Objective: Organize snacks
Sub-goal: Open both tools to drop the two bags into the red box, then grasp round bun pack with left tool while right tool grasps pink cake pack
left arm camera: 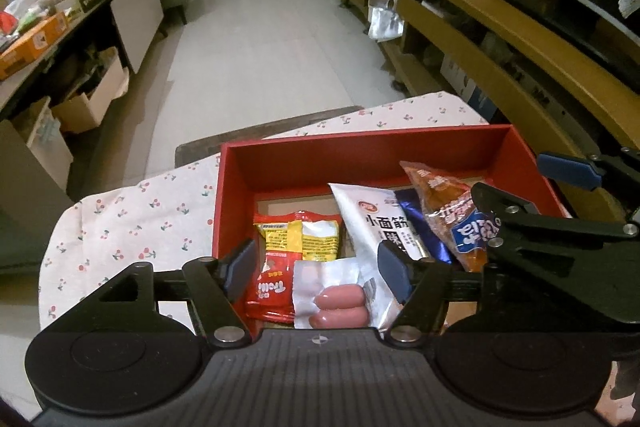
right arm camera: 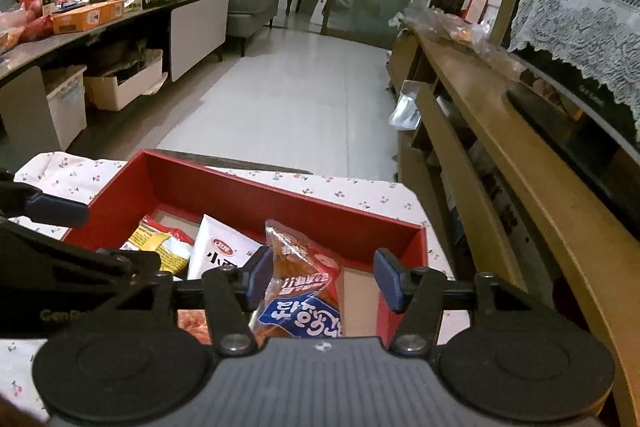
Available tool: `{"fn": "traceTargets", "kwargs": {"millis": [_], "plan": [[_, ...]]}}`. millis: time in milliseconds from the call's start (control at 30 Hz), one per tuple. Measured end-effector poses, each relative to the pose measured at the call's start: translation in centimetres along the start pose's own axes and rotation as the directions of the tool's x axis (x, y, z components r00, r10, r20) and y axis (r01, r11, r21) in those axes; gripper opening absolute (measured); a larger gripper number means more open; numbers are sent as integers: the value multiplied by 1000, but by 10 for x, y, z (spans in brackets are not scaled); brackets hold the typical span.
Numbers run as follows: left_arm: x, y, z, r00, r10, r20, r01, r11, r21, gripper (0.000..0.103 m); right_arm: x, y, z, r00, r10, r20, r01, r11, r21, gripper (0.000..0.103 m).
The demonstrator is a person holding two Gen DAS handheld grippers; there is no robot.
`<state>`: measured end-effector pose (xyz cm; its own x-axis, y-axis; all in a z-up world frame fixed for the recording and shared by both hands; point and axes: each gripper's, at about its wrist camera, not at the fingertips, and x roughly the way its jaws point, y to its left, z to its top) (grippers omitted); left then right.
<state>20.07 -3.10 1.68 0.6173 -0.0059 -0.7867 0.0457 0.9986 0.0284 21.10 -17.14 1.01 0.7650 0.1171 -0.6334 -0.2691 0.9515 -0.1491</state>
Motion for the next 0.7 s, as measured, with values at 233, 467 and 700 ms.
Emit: {"fn": "traceTargets", "kwargs": {"millis": [233,467,700], "plan": [[-18,-5,-7,999,-24,22,24,1000,6,74,-22,-2,-3,999,-23,29,23,1000,-4,75],[-28,-13,-21,996,-90,7,90,996,6,78,-43,-15,-19,999,-30,16,30,999,30,78],[-35,-33,-50,987,-151,-51,153,987,47,80,-63,-35,-46,999,-26,-34,29,996,87,81]]}}
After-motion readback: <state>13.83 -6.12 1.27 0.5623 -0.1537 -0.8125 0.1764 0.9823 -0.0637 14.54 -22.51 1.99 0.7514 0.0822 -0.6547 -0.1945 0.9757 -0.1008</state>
